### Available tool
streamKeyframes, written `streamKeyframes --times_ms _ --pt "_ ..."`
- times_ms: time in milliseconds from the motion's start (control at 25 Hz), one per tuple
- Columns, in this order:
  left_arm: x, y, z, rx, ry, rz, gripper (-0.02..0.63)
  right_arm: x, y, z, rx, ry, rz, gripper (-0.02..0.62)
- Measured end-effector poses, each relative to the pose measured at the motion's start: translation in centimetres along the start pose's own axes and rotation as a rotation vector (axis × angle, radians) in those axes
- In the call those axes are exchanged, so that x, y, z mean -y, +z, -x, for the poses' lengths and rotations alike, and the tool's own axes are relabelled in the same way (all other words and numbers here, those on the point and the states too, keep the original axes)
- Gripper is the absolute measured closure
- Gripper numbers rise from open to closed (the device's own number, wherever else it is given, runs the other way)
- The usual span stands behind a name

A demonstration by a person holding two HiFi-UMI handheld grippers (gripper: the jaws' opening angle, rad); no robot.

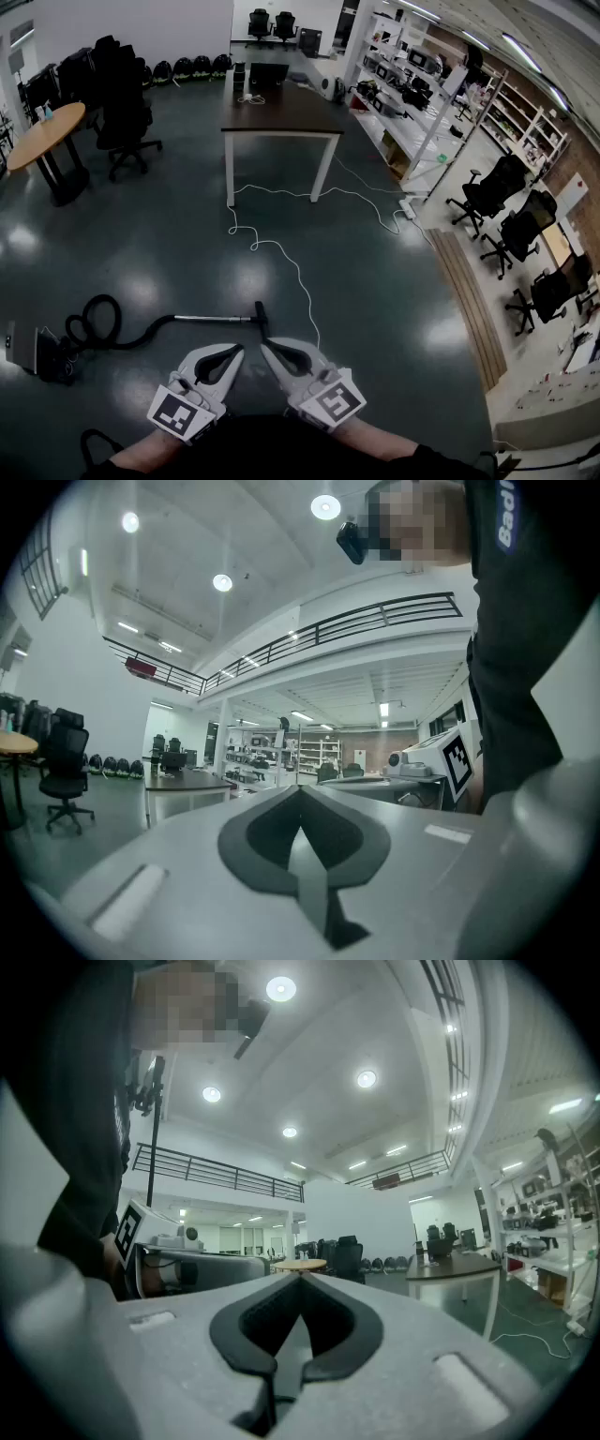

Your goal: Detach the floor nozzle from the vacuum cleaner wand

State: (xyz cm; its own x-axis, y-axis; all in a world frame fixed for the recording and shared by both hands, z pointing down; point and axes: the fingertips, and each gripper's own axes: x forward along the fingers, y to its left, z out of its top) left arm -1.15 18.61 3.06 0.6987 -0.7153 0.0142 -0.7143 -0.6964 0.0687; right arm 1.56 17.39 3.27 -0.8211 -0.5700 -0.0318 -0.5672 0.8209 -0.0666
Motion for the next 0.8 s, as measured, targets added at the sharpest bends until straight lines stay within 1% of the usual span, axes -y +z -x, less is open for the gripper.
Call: streamKeyframes --times_ms 200,280,480,640,800 --pt "-1.1 0.2 0.2 -0.013 0.013 0.012 0.604 0.1 -0.3 -1.0 -0.003 -0.003 0.018 0.595" --pt "-1.4 0.1 0.5 -0.001 0.007 0.003 0.604 -0.1 -0.5 -1.2 -0.009 -0.006 0.023 0.595" --pt "-2.2 -0.1 1.2 0.002 0.014 0.017 0.604 -0.8 -0.5 -2.1 -0.018 0.0 -0.013 0.594" --pt "-3.8 -0.1 1.9 0.012 0.026 0.021 0.604 -0.5 -1.0 -3.1 -0.016 -0.026 -0.009 0.594" --pt "-5.0 -0.3 3.0 0.015 0.025 0.02 0.604 -0.8 -1.9 -4.0 -0.046 -0.057 0.006 0.594"
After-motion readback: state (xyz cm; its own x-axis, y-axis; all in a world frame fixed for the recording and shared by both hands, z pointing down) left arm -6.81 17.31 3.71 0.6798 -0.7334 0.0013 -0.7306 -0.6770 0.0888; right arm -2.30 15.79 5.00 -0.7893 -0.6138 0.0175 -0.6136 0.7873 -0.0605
